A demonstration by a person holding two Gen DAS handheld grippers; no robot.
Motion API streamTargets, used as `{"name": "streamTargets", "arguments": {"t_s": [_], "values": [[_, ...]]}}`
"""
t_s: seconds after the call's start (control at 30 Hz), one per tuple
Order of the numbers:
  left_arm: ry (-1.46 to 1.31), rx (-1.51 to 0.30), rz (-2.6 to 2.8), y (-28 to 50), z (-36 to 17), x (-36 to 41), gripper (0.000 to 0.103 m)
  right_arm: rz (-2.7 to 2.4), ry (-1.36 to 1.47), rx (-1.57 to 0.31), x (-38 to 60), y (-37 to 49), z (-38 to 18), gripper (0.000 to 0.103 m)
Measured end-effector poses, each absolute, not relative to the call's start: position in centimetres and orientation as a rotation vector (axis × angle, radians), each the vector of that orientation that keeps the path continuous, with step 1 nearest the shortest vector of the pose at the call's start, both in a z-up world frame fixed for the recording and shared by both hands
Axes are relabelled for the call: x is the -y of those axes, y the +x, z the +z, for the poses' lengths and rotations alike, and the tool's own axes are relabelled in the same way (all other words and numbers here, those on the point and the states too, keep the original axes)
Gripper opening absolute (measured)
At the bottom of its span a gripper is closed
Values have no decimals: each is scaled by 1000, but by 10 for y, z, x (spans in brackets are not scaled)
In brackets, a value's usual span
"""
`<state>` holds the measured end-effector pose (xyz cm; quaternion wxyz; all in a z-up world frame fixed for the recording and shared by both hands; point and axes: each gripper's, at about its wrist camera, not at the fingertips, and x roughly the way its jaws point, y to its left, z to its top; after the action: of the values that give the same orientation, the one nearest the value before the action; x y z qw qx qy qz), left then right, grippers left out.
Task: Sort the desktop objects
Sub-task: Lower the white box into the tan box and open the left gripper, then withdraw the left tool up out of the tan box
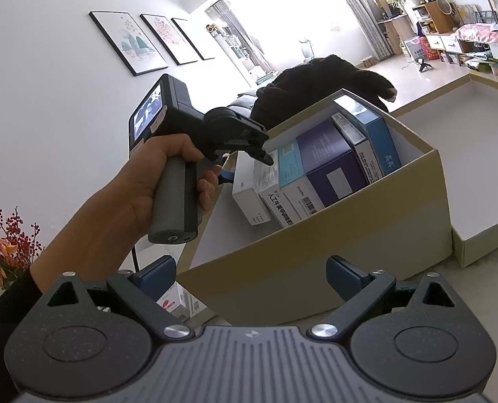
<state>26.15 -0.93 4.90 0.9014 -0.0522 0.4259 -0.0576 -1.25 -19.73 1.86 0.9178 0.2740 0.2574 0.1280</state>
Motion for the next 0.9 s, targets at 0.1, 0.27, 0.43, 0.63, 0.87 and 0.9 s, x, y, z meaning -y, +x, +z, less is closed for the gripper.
{"name": "streamTargets", "arguments": {"t_s": [0.1,0.27,0.43,0.63,0.87,0.9], "values": [[-130,-881,-126,263,50,6,52,263,561,-527,197,-13,19,97],[-159,-878,-146,261,51,0,53,260,563,-522,199,-13,20,97],[-163,-861,-164,254,57,-5,55,261,558,-521,198,-13,21,97],[-172,-837,-173,245,68,-13,58,272,546,-518,192,-14,25,97],[-191,-814,-181,229,78,-30,61,273,530,-510,185,-18,32,97],[-193,-809,-180,226,79,-33,61,272,527,-509,184,-19,33,97]]}}
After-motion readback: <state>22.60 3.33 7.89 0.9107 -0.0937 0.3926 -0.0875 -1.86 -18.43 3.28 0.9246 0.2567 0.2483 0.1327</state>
